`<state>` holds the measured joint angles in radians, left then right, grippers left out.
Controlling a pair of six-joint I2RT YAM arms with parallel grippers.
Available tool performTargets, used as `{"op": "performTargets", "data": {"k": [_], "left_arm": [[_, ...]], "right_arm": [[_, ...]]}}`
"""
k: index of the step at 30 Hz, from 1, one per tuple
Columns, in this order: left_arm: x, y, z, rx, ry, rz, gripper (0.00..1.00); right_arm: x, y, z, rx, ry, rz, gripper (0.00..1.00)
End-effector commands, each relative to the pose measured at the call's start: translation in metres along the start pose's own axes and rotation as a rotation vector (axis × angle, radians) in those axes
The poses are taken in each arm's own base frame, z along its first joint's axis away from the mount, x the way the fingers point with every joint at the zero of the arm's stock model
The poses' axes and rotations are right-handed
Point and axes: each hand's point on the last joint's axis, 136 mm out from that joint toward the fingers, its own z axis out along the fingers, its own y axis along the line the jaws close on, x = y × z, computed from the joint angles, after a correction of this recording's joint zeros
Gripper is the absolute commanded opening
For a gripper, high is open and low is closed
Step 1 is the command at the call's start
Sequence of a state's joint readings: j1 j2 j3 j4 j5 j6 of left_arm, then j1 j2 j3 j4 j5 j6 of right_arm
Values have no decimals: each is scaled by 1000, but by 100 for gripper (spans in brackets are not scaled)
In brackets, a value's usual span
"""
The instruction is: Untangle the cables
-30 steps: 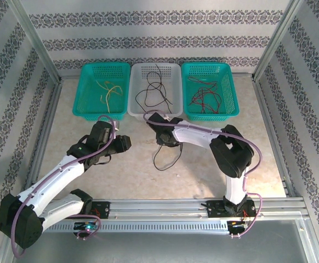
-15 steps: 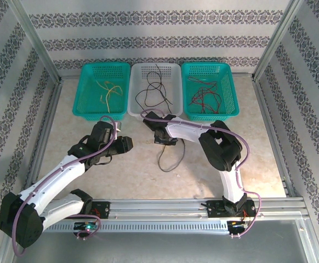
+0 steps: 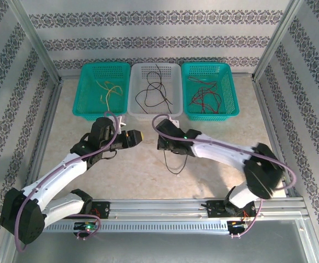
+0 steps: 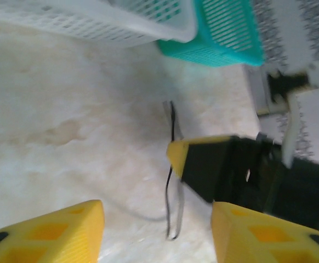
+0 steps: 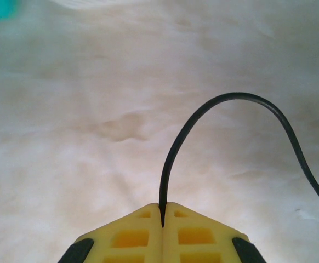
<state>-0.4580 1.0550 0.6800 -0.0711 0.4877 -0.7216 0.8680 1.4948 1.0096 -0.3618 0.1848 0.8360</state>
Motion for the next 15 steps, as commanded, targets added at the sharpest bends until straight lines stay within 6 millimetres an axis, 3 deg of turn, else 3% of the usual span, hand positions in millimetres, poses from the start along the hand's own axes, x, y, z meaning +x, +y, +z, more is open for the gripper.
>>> {"op": "performTargets", "data": {"k": [1,8,11,15], "left_arm": [[-16,-54,0,241,-46,50,60],[-19,-130,-21,494,-107,191,72],[-16,-154,-31,580,-105,242,77],[-3,-164,-27,593,-65,285,77]], "right_arm": [[-21,32,-41,-221,-107,-39,0],[-66,73,-140,-511,-294,-70,0],[-84,81,-166,-558,-349,-69,0],[-101,92,-188,-614,-391,-63,0]]}}
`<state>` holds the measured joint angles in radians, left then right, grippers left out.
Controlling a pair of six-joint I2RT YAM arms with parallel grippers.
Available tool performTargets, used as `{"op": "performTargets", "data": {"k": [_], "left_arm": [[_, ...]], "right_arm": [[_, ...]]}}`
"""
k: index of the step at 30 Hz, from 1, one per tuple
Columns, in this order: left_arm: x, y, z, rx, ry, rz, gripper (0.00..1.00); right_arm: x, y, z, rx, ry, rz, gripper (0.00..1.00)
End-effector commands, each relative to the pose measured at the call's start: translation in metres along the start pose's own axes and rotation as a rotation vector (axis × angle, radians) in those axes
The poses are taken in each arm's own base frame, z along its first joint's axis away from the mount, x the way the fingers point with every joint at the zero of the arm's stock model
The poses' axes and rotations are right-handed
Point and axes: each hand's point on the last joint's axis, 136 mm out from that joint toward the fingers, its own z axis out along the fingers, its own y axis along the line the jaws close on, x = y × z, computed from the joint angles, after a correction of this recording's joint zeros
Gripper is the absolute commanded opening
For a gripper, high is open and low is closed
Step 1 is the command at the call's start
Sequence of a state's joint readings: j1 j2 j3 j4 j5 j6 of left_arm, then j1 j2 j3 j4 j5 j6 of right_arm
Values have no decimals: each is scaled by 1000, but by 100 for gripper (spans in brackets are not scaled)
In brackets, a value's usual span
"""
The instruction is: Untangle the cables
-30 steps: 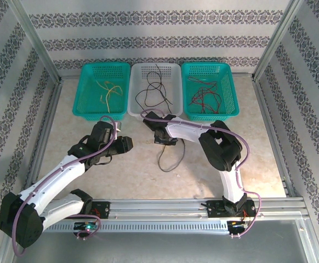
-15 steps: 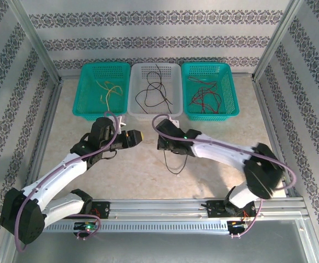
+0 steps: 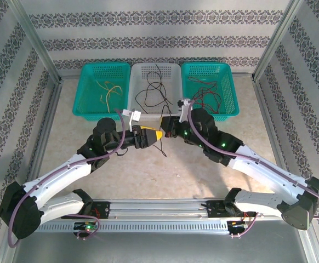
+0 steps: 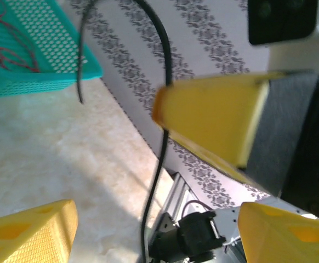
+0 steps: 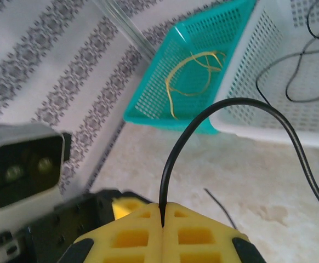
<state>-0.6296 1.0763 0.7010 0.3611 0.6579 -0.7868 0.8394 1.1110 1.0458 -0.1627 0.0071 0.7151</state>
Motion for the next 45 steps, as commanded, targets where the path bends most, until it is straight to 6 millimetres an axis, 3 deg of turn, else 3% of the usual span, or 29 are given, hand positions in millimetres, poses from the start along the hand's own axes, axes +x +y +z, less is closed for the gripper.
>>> {"op": "performTargets", "data": {"k": [1,7,17,29,36,37,41,45], "left_arm": [[-9,-33,3,97,-15,100,76],[-6,-30,4,68,-22,117,62],[-12,-29,6,54,-37,138,26],[-7,-7,14,5,-48,97,1],[-7,-6,18,11,-44,100,0],[-7,-6,18,11,-44,98,0],[-13,-17,16,33,-47,114,0],[-21,-39,8,63,-35,161,0]], "right_arm": [[-26,27,-9,-93,-57,-22,0],[-33,42,-13,-152,-63,-1,0],[-24,39,-19,-170,-54,25,0],[-10,23,-13,-136,-28,35,0],[-10,17,-14,-126,-32,47,0],[-9,17,-14,-127,-29,45,3],[-11,-1,-17,-60,-43,53,47],[-13,-32,-22,4,-54,113,63]]}}
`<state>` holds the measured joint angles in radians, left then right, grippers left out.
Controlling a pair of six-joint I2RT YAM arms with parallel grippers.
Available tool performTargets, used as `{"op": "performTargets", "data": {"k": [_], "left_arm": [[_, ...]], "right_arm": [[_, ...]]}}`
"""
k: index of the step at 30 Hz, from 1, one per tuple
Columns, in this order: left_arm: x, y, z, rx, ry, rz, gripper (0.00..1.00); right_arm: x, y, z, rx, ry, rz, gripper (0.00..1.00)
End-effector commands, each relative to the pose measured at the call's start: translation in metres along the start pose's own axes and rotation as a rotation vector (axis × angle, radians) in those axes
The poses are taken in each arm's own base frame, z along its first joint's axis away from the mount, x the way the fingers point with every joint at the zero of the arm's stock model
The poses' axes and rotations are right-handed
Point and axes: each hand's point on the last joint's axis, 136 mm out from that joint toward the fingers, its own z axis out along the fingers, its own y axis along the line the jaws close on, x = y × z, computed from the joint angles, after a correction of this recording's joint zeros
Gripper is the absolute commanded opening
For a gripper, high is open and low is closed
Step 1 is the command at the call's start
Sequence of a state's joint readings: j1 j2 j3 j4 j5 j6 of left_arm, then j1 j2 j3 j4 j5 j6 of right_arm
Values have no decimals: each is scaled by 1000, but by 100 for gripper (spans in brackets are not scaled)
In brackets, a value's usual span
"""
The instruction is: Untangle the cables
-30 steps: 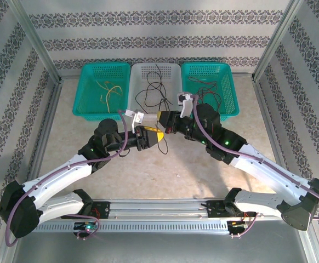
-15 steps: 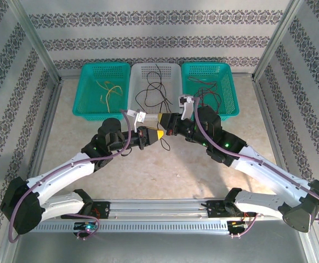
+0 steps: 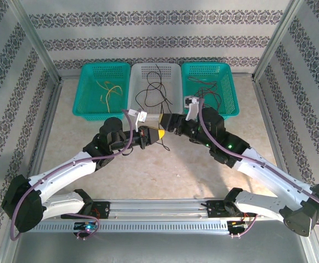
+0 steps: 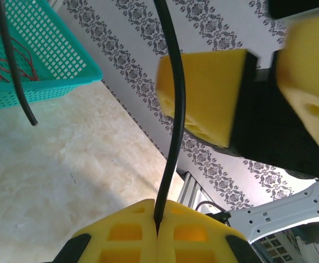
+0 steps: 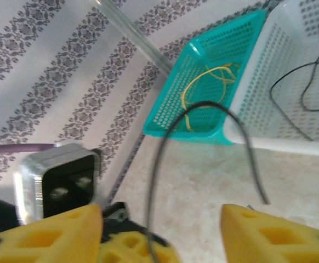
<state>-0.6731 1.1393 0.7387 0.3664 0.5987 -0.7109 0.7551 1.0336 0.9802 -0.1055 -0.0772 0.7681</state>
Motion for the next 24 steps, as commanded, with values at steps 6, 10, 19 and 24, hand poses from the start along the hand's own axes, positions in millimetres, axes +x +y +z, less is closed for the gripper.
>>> {"op": "performTargets", "data": {"k": [6,10,19,24], "left_arm": [[-44,-77,-22,175,-49,139,0],[-50,-95,-26,238,-35,155,0],[-92,-90,-38,198,-97,197,0],[-118,-62,-36,68,-169,223,0]], "right_arm": [[19,-63,0,105,64,133,69],[35,-53,11,33,142,138,69],[64,-35,13,-49,226,94,64],[78,-33,6,-67,235,95,62]]}}
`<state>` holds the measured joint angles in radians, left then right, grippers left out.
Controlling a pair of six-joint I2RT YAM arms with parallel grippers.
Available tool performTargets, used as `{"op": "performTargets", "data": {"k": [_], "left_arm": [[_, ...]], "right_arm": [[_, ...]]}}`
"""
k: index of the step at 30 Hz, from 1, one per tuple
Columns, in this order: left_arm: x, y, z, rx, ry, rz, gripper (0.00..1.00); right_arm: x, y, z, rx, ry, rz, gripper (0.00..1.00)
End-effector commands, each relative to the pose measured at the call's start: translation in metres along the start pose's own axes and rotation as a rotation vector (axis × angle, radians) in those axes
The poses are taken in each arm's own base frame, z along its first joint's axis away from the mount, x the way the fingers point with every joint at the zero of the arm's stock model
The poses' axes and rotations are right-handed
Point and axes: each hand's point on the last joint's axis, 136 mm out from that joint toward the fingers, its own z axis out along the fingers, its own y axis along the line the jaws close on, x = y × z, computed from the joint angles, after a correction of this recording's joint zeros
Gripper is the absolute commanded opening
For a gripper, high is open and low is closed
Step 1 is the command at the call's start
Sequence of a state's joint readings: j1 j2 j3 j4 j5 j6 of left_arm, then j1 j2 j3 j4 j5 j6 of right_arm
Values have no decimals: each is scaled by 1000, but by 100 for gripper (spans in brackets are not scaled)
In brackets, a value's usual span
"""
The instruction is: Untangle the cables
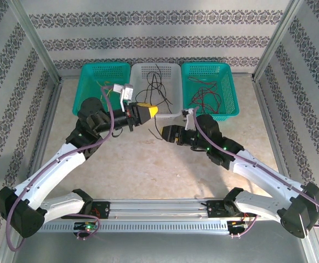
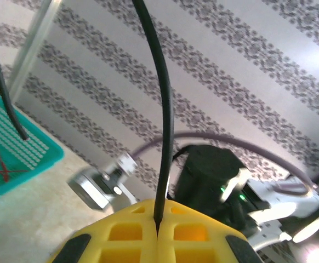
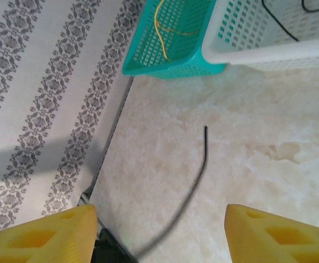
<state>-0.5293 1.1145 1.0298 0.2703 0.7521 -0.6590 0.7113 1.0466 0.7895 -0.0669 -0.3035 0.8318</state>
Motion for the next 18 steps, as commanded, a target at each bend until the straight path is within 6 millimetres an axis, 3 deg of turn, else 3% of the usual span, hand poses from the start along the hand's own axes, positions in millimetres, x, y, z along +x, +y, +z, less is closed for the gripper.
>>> {"op": "performTargets", "data": {"k": [1,7,12,18], "left_arm": [[-16,15,2,-72,-29,61,0],[-30,61,14,-242,-45,88,0],[-43,121,23,-501,-9,126,0],[-52,184,45,-642,66,134,0]], "right_arm": [[8,11,-5,-55,-1,-22,62],[15,16,-9,-62,5,-57,60],[7,-14,-21,87,-47,-58,60],[9,-51,-35,205,-72,-6,59]]}}
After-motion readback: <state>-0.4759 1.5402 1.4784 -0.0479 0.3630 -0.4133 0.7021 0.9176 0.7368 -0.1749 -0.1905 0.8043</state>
